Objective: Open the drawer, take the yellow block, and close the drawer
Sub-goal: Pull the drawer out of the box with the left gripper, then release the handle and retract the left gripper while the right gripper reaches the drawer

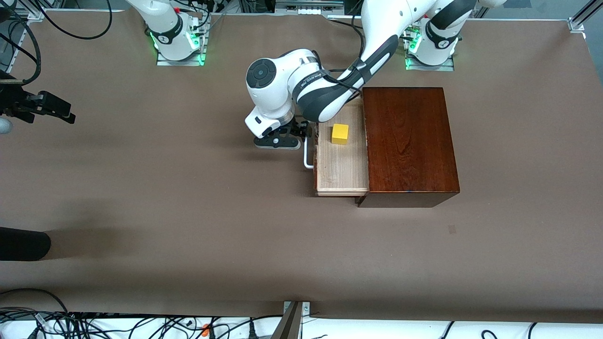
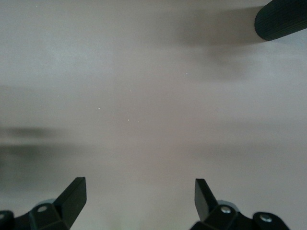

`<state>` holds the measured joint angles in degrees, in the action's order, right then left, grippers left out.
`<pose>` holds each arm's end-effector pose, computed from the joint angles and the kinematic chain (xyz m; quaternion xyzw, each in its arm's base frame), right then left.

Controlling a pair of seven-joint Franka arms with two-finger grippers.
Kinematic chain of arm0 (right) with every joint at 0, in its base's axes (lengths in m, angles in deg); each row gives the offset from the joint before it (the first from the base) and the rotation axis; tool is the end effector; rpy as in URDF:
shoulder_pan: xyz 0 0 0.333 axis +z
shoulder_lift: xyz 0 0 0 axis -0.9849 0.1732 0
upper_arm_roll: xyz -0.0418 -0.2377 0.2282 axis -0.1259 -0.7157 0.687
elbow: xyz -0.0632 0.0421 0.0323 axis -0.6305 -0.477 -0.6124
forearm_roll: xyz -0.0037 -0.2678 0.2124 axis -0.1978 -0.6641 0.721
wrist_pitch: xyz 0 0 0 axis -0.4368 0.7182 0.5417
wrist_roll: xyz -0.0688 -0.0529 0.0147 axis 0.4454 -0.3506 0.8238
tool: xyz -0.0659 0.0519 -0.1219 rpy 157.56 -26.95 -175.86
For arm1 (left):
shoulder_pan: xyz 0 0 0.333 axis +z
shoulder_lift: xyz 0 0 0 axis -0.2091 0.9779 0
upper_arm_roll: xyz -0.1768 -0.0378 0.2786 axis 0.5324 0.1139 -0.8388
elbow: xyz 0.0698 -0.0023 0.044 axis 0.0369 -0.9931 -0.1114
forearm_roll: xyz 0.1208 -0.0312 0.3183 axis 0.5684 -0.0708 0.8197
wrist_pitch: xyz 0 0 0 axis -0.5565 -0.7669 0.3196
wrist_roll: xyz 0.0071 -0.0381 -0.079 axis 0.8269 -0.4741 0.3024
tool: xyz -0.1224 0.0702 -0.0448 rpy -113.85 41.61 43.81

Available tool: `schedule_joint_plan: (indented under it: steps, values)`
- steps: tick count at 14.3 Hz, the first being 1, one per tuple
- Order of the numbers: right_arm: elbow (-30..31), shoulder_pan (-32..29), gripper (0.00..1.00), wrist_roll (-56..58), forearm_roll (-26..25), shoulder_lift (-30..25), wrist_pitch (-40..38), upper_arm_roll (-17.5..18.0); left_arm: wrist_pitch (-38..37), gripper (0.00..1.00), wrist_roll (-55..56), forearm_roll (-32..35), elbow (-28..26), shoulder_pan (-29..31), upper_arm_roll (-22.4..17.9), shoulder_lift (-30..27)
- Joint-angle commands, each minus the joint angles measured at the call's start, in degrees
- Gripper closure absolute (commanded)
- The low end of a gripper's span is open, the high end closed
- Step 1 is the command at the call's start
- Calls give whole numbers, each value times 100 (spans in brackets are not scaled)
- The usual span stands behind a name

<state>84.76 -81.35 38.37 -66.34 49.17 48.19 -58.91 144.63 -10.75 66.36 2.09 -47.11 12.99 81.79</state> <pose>0.5143 -0.0246 0.5764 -0.9998 0.0037 0.0191 0.0016 0.4641 -0.5344 0.2998 -0.9976 0.0400 0.0189 0.0540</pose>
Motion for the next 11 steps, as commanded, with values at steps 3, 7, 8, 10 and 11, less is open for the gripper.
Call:
schedule_joint_plan:
  steps: [3, 7, 8, 10, 11]
  values:
    - [33, -17, 0, 70, 81, -28, 22, 7, -604, 0, -405, -92, 192, 119, 25, -89]
    - [33, -17, 0, 70, 81, -28, 22, 7, -842, 0, -371, -899, 227, 287, 140, -502]
    - [33, -17, 0, 70, 73, -28, 22, 7, -851, 0, -379, -1041, 227, 348, 140, -660]
    - [33, -17, 0, 70, 81, -28, 22, 7, -956, 0, -406, -1235, 149, 523, 140, -942]
    - [33, -17, 0, 70, 73, -28, 22, 7, -1174, 0, -415, -1235, 157, 655, 140, -1039]
